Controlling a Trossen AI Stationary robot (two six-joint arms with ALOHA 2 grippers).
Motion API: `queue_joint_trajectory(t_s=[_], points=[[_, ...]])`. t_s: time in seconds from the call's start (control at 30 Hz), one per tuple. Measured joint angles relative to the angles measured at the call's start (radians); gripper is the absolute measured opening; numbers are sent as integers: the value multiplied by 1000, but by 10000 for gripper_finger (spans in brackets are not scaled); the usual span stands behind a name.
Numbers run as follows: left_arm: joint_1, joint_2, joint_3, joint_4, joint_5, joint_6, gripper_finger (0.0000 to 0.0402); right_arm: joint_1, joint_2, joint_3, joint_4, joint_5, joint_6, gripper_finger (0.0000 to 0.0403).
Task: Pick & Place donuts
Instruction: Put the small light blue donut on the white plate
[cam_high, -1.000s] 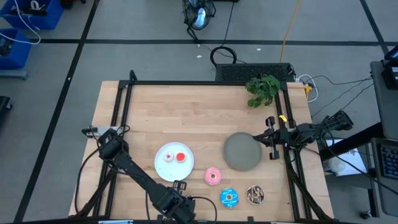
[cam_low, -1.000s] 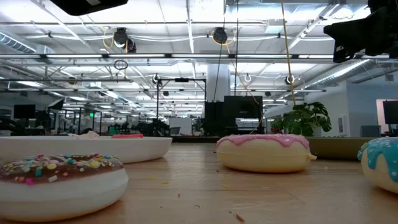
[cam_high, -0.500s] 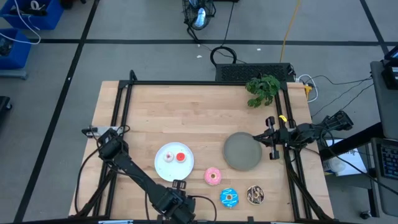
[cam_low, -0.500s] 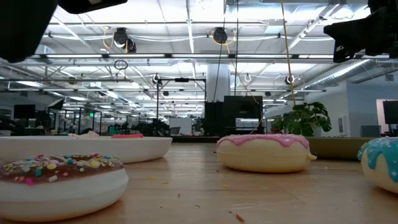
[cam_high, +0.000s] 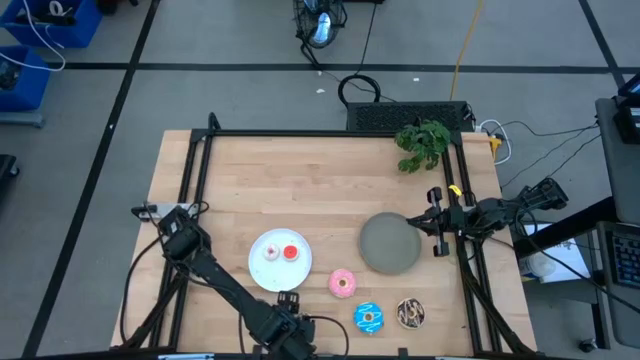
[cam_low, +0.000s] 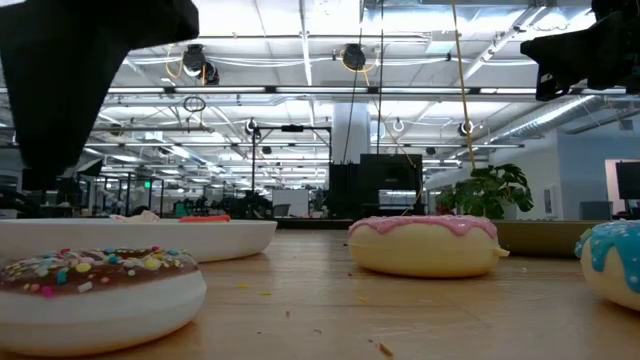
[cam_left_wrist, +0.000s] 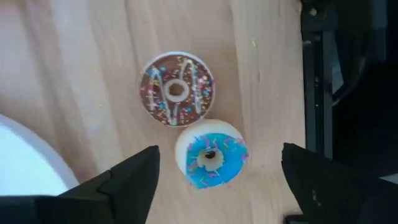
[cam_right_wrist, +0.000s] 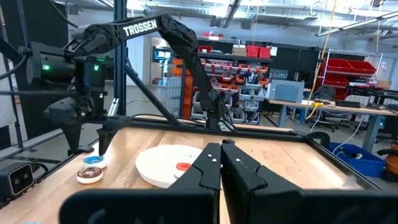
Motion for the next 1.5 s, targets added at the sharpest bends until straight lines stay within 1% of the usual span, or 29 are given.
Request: queue_joint_trajectory(t_s=[0.2, 0.33, 0.73, 0.87, 1.0, 1.17, 1.27, 1.43, 1.5], points=[[0, 18, 0, -5, 4, 2, 340, 0, 0, 0, 0, 0, 0, 0], [-1, 30, 0, -4, -13, 4, 340, 0, 0, 0, 0, 0, 0, 0], [-5, 70, 0, -9, 5, 24, 340, 0, 0, 0, 1, 0, 0, 0], [-4, 69, 0, -9, -22, 20, 340, 0, 0, 0, 1, 0, 0, 0], [-4, 69, -1, -8, -4, 12, 340, 0, 0, 0, 1, 0, 0, 0], [-4, 69, -36, 8, 39, -10, 340, 0, 0, 0, 1, 0, 0, 0], [0, 64, -62, 50, 56, -20, 340, 0, 0, 0, 1, 0, 0, 0], [4, 64, -65, 56, 54, -18, 339, 0, 0, 0, 1, 0, 0, 0], [7, 64, -65, 55, 54, -18, 330, 0, 0, 0, 1, 0, 0, 0]])
